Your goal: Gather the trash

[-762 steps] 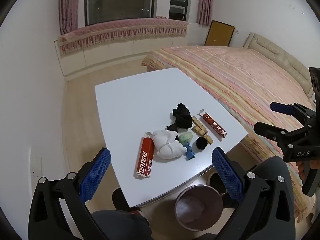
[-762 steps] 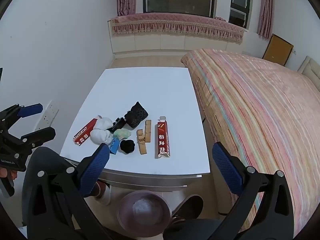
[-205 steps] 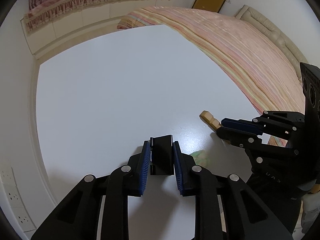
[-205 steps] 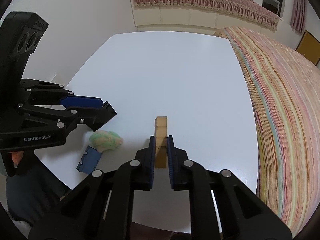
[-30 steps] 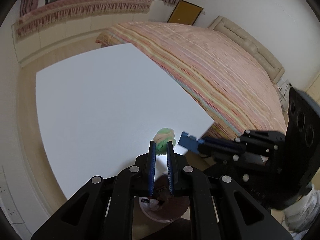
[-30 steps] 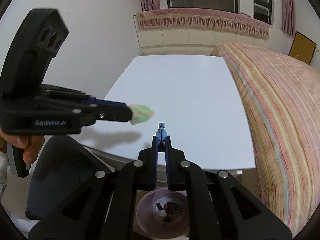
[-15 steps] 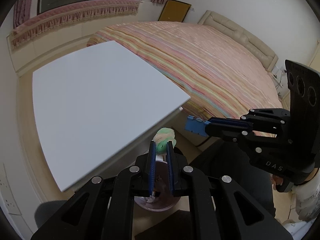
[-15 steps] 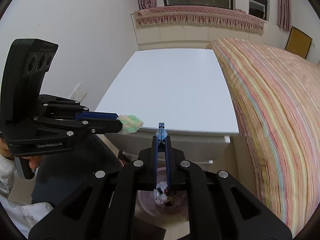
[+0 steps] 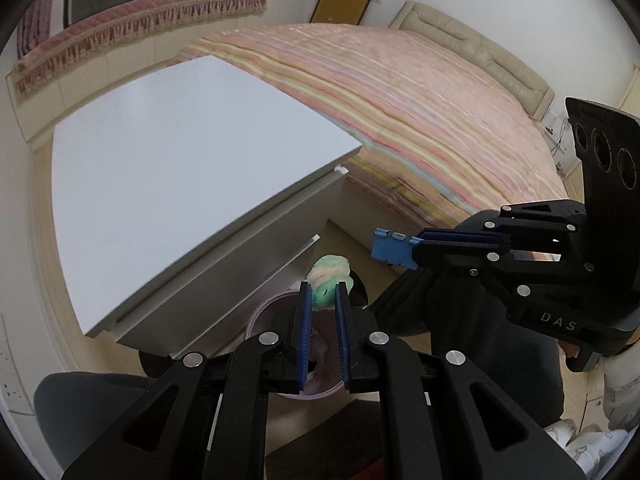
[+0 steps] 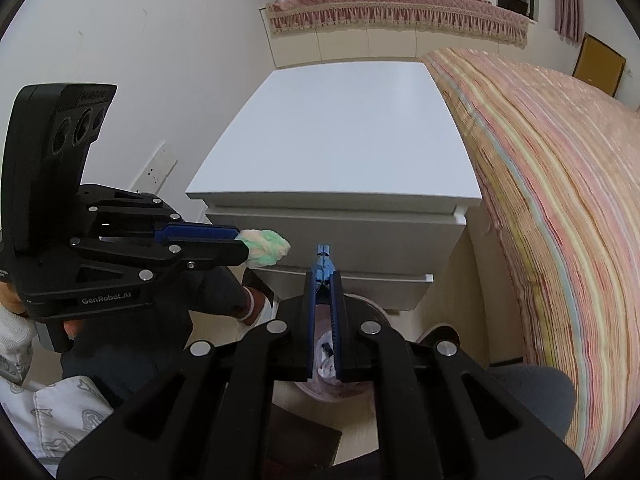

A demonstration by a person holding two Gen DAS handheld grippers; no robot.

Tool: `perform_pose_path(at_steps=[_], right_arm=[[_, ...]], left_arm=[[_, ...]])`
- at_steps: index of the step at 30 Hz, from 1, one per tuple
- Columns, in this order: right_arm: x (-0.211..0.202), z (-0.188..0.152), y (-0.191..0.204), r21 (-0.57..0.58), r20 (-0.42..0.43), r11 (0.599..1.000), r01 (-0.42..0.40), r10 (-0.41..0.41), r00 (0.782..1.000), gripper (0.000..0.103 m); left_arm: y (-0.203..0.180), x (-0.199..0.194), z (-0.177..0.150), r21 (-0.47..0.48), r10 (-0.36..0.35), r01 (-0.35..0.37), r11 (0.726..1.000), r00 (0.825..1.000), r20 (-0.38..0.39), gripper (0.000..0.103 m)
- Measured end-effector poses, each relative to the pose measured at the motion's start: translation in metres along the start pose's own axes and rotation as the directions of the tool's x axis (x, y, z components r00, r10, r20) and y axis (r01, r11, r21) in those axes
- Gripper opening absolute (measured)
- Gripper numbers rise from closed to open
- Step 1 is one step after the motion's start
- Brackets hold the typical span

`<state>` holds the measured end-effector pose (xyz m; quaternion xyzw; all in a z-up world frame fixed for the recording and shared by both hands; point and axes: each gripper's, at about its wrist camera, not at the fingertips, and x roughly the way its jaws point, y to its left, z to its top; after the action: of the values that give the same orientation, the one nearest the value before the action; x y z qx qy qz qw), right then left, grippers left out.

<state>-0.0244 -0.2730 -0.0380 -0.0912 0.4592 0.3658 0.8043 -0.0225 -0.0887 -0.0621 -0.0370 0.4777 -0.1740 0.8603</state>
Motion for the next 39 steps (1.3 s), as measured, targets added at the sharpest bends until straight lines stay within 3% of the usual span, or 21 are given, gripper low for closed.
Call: perform_pose_path(at_steps=[1,2,3,4,6,7,9,15,25,39], right_arm=[[0.001,-0.002,-0.001,0.004,-0.002,1.000,0.002,-0.002,1.000,0.008],[0.002,-0.003,-0.001,0.006,-0.006,1.000,0.007,-0.007,1.000,0.010],[0.003,-0.003,-0.002,0.005,-0.012,1.000,0.013,-0.013,1.000,0.021],[0.004,-0.004,-0.003,0.008,-0.012,1.000,0.015,-0.015,1.000,0.045],[0.004,-0.004,-0.006,0.023,0.003,1.000,0.016,-0.016,1.000,0.071],[0.005,-0.004,-0.007,0.029,0.004,0.999,0.025,-0.025,1.000,0.080],[0.006,-0.005,-0.008,0.038,0.006,0.999,0.039,-0.039,0.999,0.089],[0.010,-0.003,-0.011,0.057,-0.001,0.997,0.047,-0.047,0.999,0.097],[0.005,0.006,-0.010,0.064,0.009,0.997,0.047,-0.048,0.999,0.099],[-0.022,0.084,-0.009,0.047,0.109,0.998,0.044,-0.049,0.993,0.100]], left_arm=[[0.001,0.002,0.001,-0.007,-0.001,0.001,1.000,1.000,-0.007,0.020],[0.003,0.004,0.001,-0.014,0.006,-0.007,1.000,1.000,-0.015,0.033],[0.003,0.005,0.000,-0.017,0.012,-0.013,1.000,1.000,-0.015,0.044],[0.003,0.005,0.000,-0.026,0.013,-0.014,1.000,1.000,-0.008,0.062],[0.004,0.005,-0.001,-0.037,0.019,-0.019,0.999,1.000,-0.002,0.074],[0.005,0.005,-0.002,-0.044,0.031,-0.031,0.999,1.000,0.004,0.084],[0.008,0.004,-0.003,-0.060,0.035,-0.034,0.998,0.999,0.006,0.086],[0.015,0.000,-0.003,-0.091,0.056,-0.054,0.994,0.998,0.019,0.095],[0.020,-0.015,0.002,-0.108,0.079,-0.072,0.992,0.995,0.060,0.095],[0.050,-0.064,0.050,-0.146,0.202,-0.178,0.973,0.965,0.168,0.095]])
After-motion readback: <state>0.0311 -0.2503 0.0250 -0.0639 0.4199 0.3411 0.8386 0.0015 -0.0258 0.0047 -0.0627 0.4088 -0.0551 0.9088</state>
